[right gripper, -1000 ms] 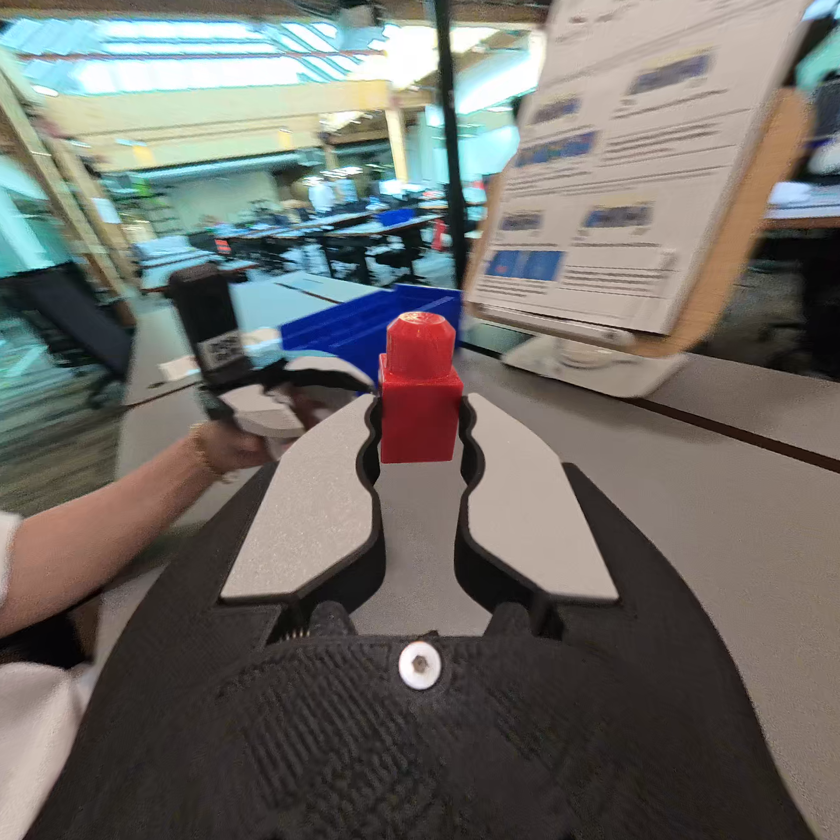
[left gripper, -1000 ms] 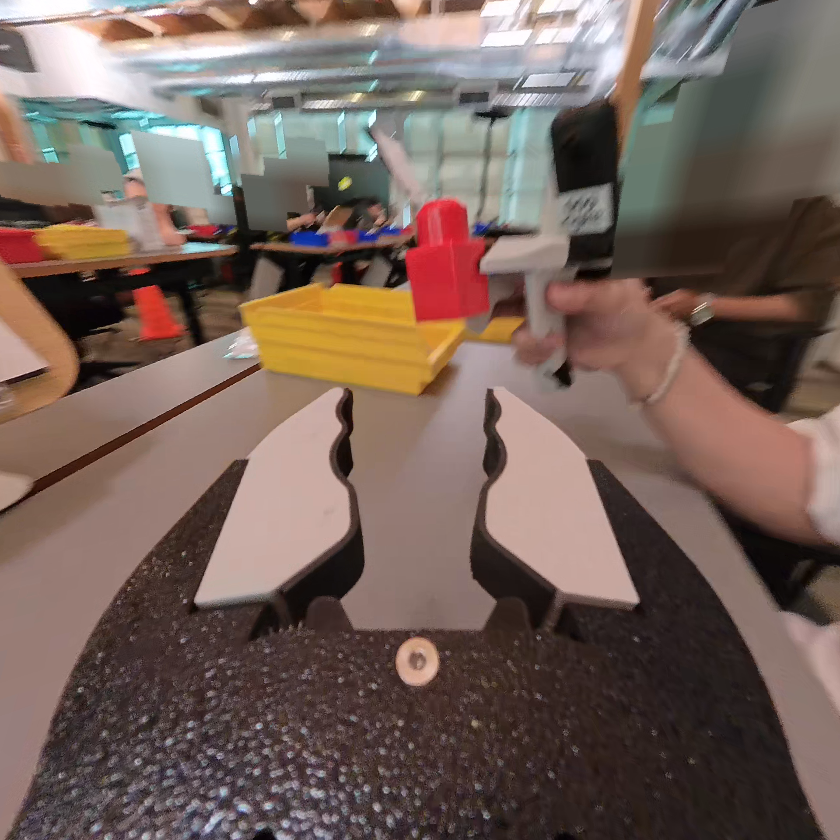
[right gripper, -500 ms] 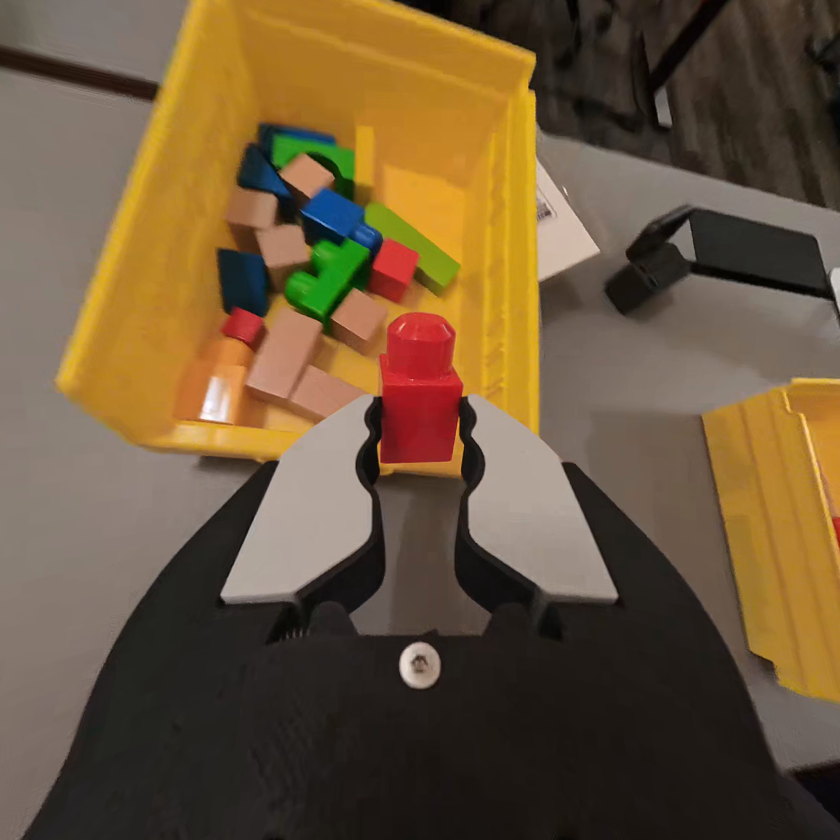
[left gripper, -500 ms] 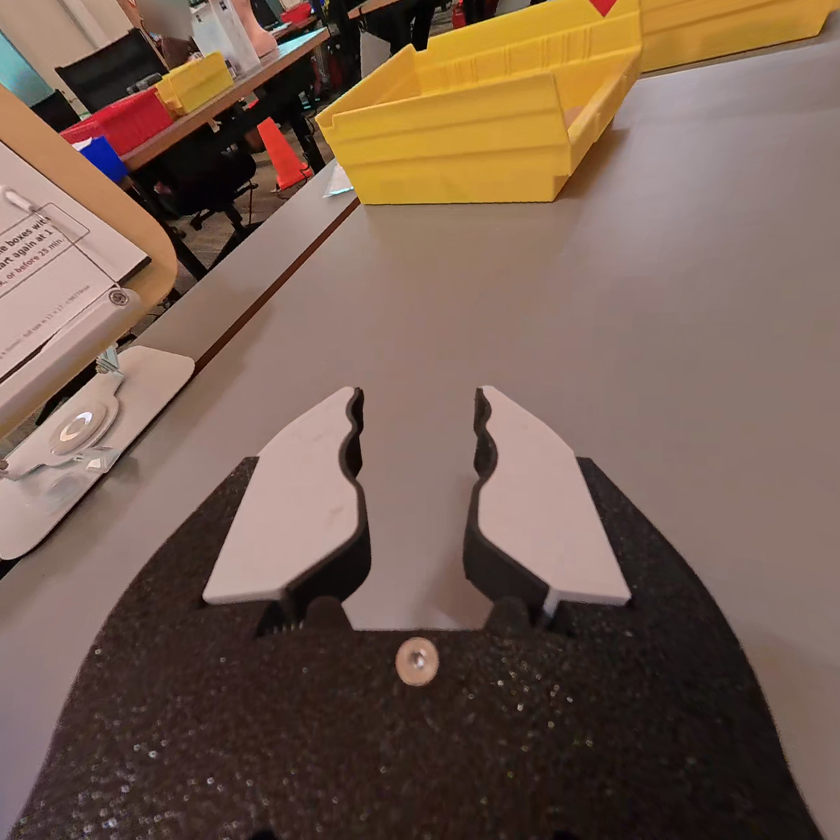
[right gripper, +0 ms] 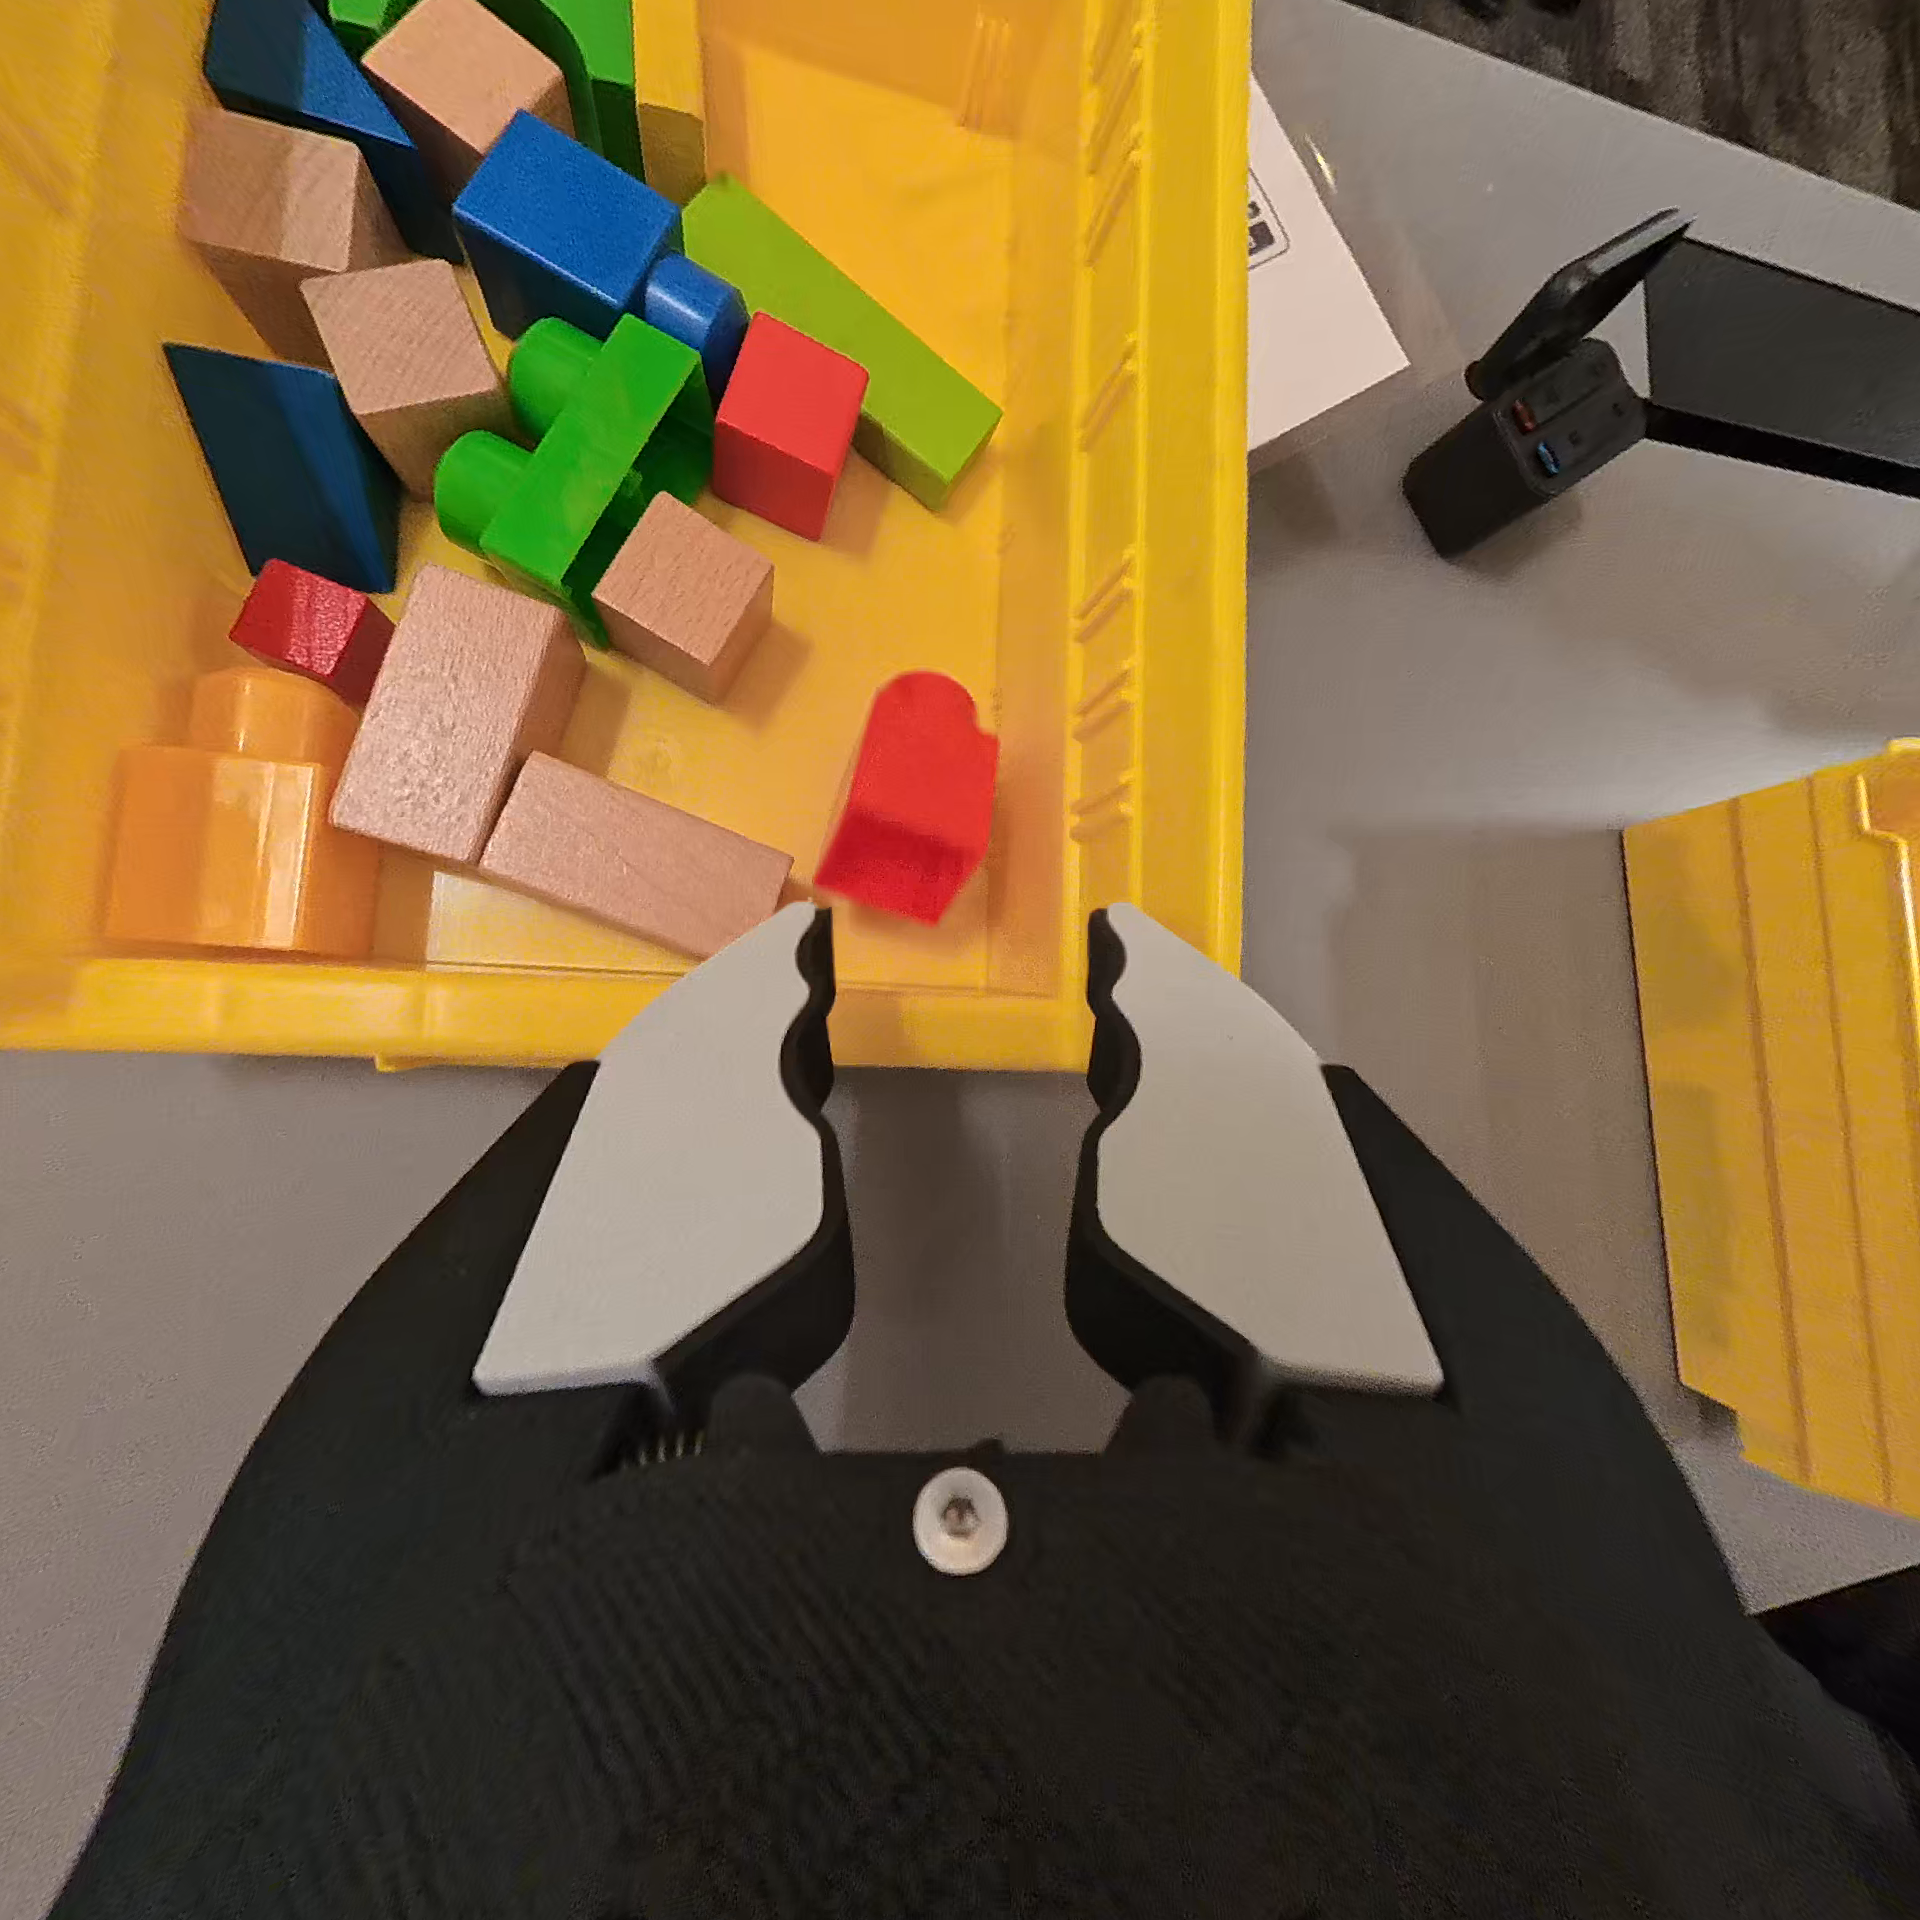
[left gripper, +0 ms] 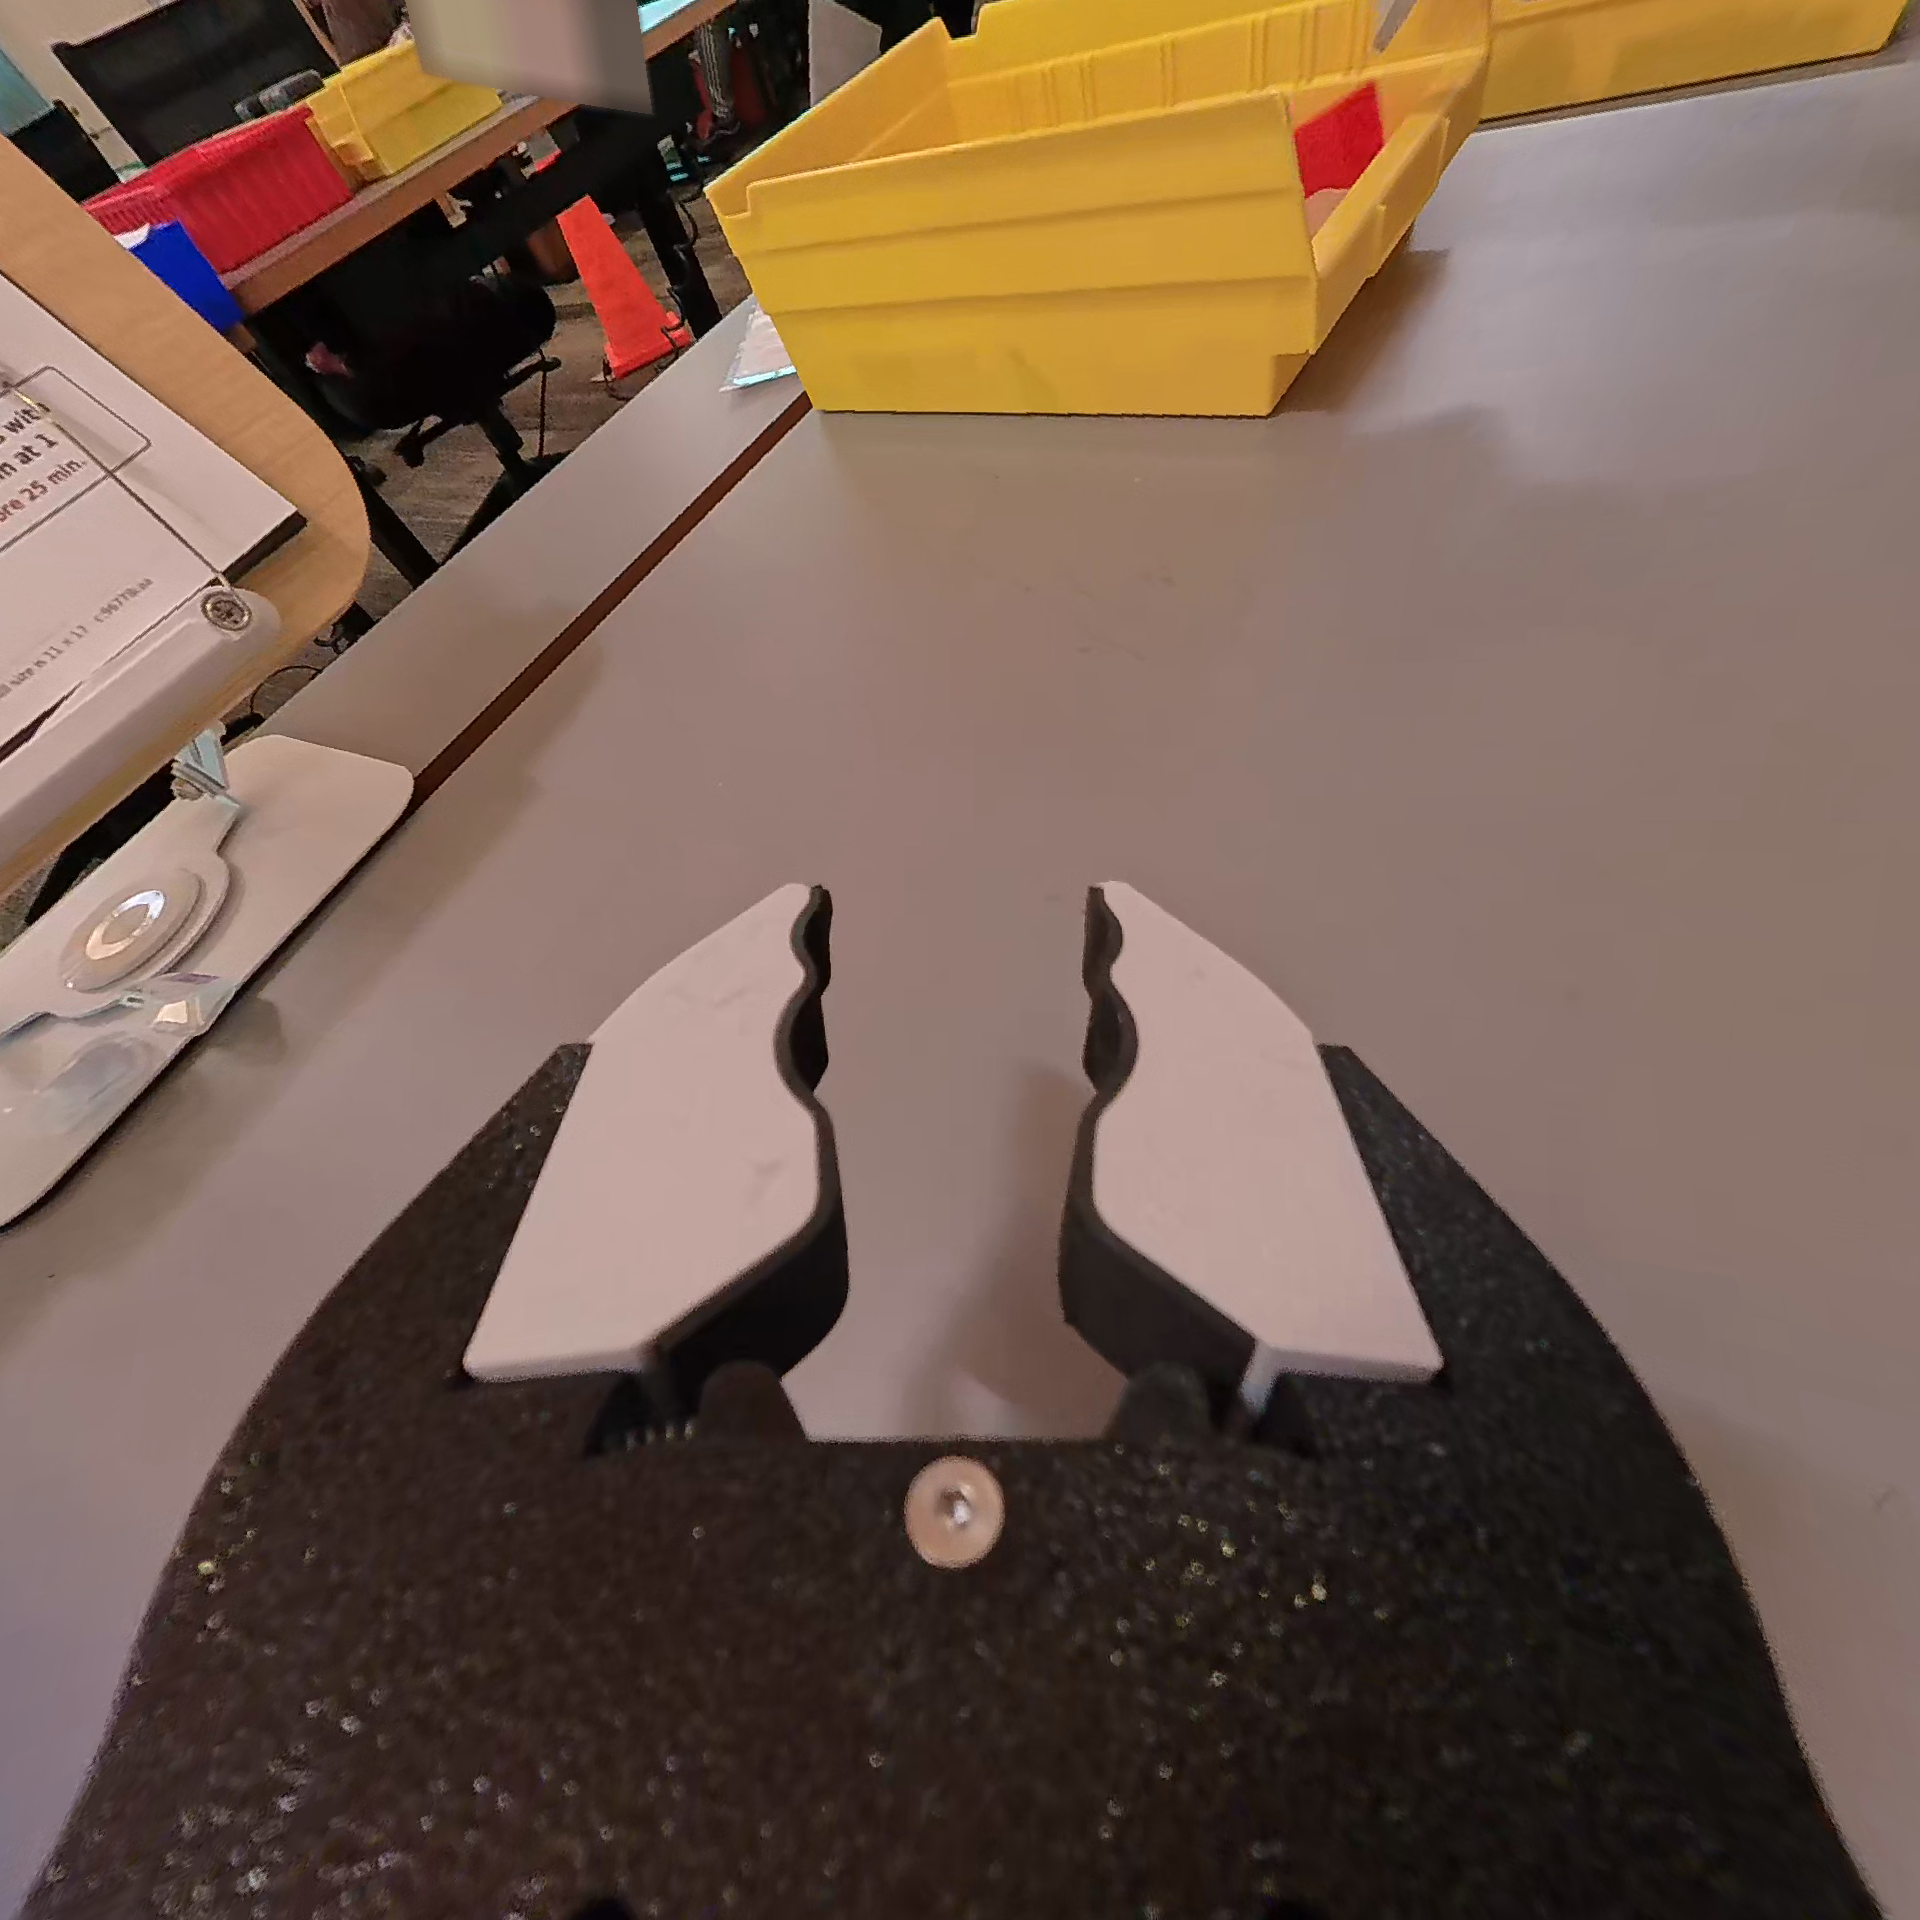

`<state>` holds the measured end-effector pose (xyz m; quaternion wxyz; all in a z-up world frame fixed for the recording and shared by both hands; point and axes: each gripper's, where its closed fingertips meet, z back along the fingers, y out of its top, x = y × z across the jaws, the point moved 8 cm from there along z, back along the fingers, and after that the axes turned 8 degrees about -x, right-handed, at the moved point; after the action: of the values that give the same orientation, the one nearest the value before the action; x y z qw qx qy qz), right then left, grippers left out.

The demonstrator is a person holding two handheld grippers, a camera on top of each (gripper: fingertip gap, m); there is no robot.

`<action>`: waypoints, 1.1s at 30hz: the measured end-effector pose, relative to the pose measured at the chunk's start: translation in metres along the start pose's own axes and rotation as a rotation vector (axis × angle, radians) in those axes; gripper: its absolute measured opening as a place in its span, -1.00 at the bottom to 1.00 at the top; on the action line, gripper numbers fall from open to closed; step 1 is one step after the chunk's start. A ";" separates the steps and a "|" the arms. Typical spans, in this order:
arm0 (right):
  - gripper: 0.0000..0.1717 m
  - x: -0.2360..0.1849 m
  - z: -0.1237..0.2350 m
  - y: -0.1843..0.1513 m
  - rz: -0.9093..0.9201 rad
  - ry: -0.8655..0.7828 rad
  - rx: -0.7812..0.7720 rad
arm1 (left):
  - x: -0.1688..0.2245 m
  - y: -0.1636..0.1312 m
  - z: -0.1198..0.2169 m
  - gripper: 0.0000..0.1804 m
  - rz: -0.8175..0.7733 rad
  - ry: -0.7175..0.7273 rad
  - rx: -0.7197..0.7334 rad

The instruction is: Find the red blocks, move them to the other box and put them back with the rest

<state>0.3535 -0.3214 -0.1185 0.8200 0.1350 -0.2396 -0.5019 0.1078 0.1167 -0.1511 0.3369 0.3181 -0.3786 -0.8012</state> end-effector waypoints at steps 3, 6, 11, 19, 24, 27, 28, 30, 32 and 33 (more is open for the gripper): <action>-0.41 -0.006 0.018 -0.010 -0.018 -0.011 0.065 | -0.001 0.000 0.000 -0.49 0.006 0.000 -0.002; -0.41 -0.025 0.048 -0.019 -0.030 0.031 0.239 | -0.002 0.001 0.001 -0.49 0.021 0.001 0.015; -0.41 -0.081 0.096 -0.028 -0.021 0.230 0.591 | -0.009 0.004 0.009 -0.48 0.071 0.017 0.057; -0.42 -0.156 0.127 -0.024 0.042 0.424 0.937 | -0.075 0.007 0.091 -0.49 0.326 0.213 0.121; -0.43 -0.161 0.119 -0.019 0.068 0.388 0.895 | -0.150 -0.024 0.168 -0.48 0.470 0.383 -0.102; -0.45 -0.164 0.124 -0.018 0.068 0.387 0.950 | -0.192 -0.054 0.193 -0.45 0.555 0.409 -0.271; -0.45 -0.167 0.124 -0.017 0.074 0.404 0.954 | -0.205 -0.064 0.197 -0.45 0.581 0.410 -0.320; -0.44 -0.170 0.123 -0.016 0.084 0.427 0.942 | -0.227 -0.084 0.201 -0.44 0.624 0.411 -0.415; -0.44 -0.173 0.122 -0.015 0.102 0.426 0.935 | -0.245 -0.100 0.201 -0.41 0.610 0.397 -0.501; -0.44 -0.174 0.122 -0.014 0.111 0.423 0.930 | -0.253 -0.107 0.200 -0.39 0.584 0.390 -0.545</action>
<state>0.2119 -0.1712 -0.0663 0.7293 0.5710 -0.2731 -0.2598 0.0668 0.4443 -0.0722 0.6860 0.2427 -0.1567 -0.6678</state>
